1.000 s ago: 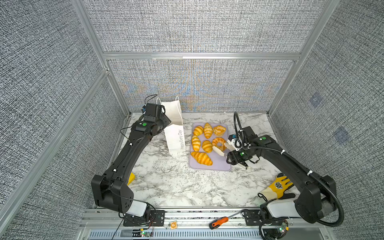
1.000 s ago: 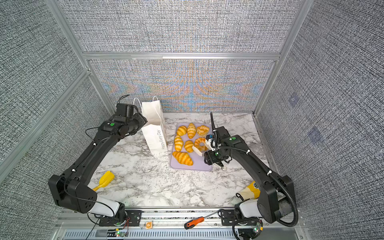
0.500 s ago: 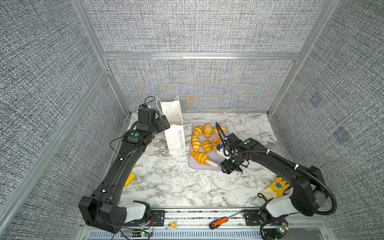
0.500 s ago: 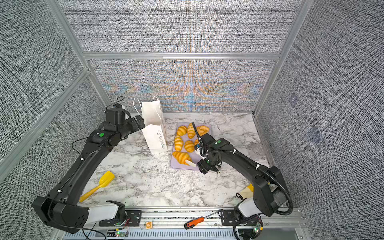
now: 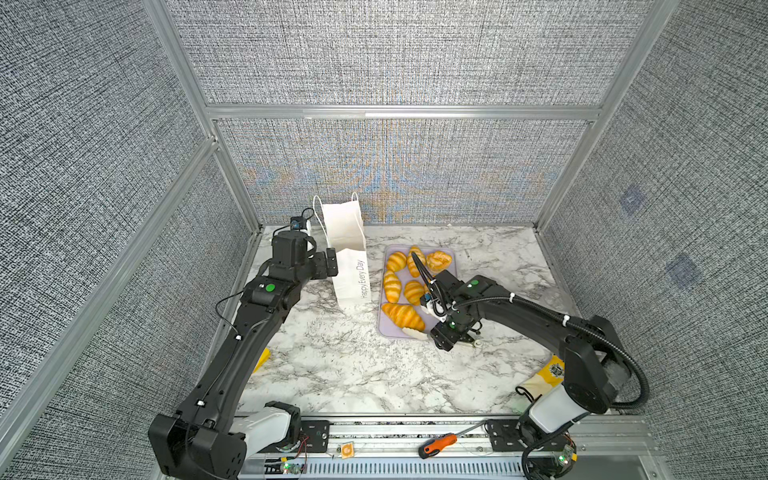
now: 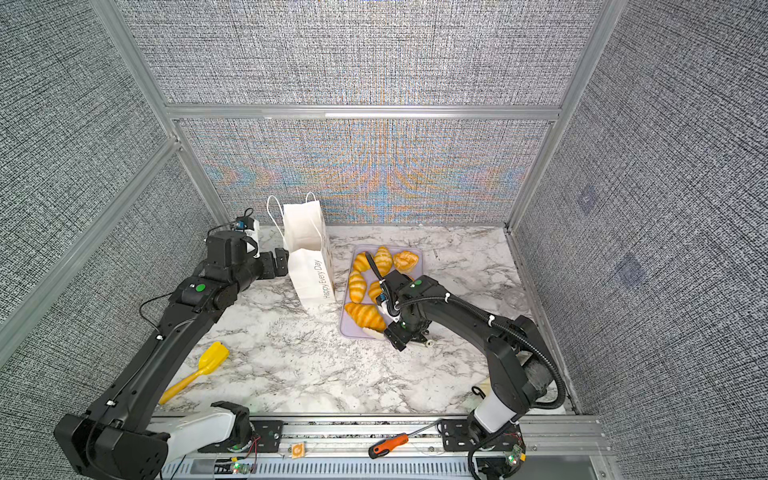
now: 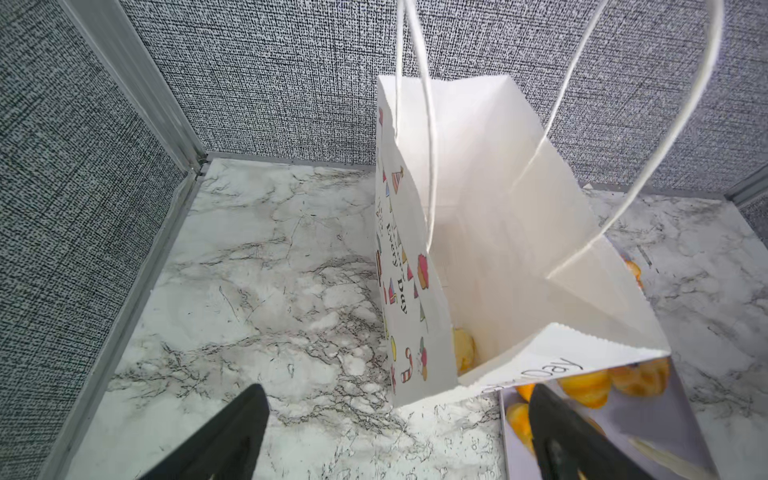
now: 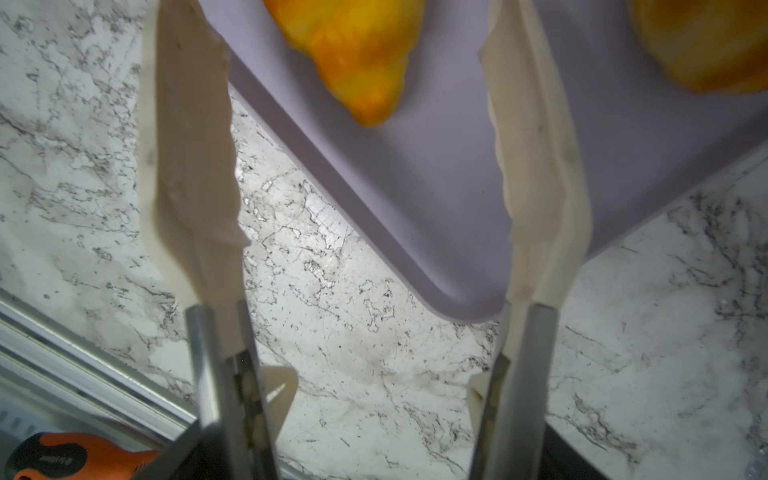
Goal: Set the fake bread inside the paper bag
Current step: 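Close the tongs on a striped croissant with the right gripper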
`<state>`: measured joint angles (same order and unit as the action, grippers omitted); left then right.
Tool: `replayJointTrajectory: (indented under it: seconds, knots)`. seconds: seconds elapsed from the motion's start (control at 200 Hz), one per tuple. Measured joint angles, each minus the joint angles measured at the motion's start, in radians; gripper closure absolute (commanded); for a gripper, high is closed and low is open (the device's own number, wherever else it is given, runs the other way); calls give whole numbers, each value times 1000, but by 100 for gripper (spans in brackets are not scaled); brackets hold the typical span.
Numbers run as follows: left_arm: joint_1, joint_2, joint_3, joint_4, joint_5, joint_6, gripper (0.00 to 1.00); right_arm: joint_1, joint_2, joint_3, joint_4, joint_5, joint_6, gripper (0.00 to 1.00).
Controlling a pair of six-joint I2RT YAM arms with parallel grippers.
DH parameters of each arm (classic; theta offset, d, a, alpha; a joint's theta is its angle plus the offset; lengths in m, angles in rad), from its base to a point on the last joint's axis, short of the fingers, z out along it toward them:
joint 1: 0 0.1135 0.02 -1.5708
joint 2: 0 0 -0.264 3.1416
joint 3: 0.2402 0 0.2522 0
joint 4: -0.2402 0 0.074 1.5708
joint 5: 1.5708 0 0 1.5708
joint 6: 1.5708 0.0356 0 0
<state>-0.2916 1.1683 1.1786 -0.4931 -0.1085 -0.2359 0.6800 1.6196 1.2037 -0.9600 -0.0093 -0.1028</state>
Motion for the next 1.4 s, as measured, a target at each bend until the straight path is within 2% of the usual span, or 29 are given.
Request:
replayJointTrajectory:
  seconds: [0.37, 0.86, 1.4]
  knots:
    - [0, -26, -29, 23, 11, 55, 1, 29, 95, 79, -21, -5, 6, 23]
    - [0, -39, -66, 28, 11, 97, 1, 57, 108, 136, -77, 4, 127, 22]
    - [1, -63, -97, 49, 4, 100, 1, 66, 192, 217, -91, 31, 127, 20]
